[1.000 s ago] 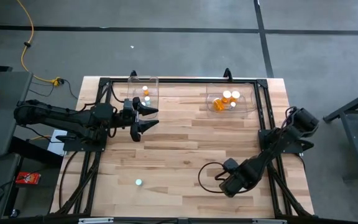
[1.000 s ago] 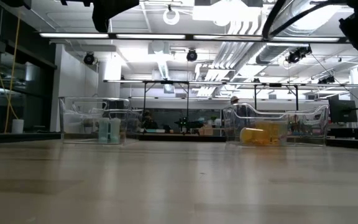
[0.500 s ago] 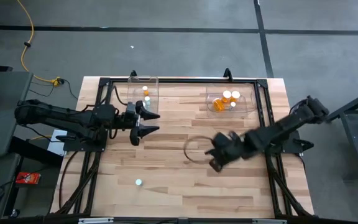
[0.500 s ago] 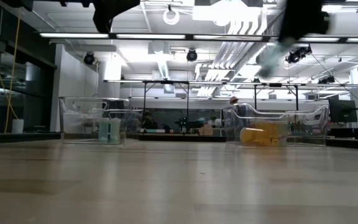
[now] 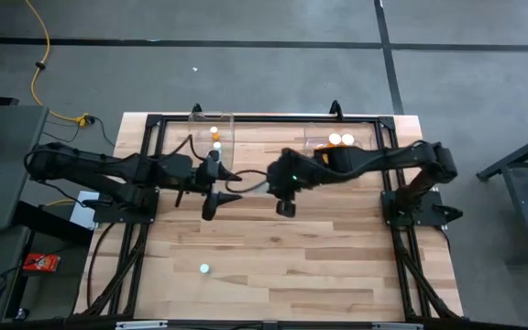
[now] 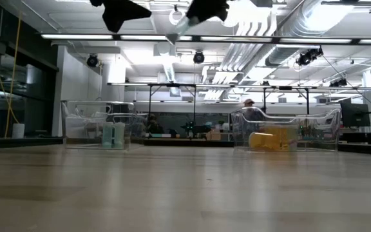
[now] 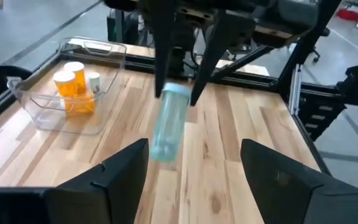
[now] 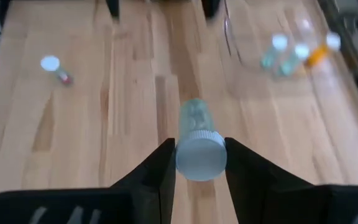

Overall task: Pick and place medicine bottles into bin by pill shape (circle, oval)
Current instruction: Put the blue pill bottle into the left transparent bin

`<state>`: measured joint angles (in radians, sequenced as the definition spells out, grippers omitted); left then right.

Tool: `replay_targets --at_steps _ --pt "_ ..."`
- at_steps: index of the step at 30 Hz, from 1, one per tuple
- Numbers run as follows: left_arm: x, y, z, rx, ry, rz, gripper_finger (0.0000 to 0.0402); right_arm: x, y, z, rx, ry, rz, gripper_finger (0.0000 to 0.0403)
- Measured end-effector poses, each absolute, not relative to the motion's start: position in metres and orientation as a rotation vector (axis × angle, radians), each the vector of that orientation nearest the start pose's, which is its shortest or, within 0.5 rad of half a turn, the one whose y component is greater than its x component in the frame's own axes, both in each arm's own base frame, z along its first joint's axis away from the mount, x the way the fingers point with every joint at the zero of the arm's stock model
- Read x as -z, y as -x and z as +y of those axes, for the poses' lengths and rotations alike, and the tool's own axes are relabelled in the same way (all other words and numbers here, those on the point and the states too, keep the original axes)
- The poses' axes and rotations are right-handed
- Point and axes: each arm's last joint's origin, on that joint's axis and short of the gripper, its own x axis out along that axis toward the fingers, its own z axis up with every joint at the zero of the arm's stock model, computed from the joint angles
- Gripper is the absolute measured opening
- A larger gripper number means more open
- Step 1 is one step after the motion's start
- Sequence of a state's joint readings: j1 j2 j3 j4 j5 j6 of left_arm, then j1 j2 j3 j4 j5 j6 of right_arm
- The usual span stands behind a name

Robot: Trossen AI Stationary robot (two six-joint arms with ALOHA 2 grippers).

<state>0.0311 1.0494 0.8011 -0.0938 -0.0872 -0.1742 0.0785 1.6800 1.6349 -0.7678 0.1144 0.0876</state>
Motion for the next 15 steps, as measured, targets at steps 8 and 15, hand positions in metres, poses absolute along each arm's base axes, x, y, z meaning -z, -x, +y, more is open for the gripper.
replay_targets --at_steps 8,15 --pt "-0.291 -0.244 0.01 -0.157 0.173 0.376 0.0239 -0.361 -0.383 0.02 -0.099 0.081 0.749 0.0101" --pt "-0.282 -0.252 0.01 -0.163 0.19 0.414 0.0239 -0.363 -0.385 0.021 -0.125 0.099 0.717 0.0101"
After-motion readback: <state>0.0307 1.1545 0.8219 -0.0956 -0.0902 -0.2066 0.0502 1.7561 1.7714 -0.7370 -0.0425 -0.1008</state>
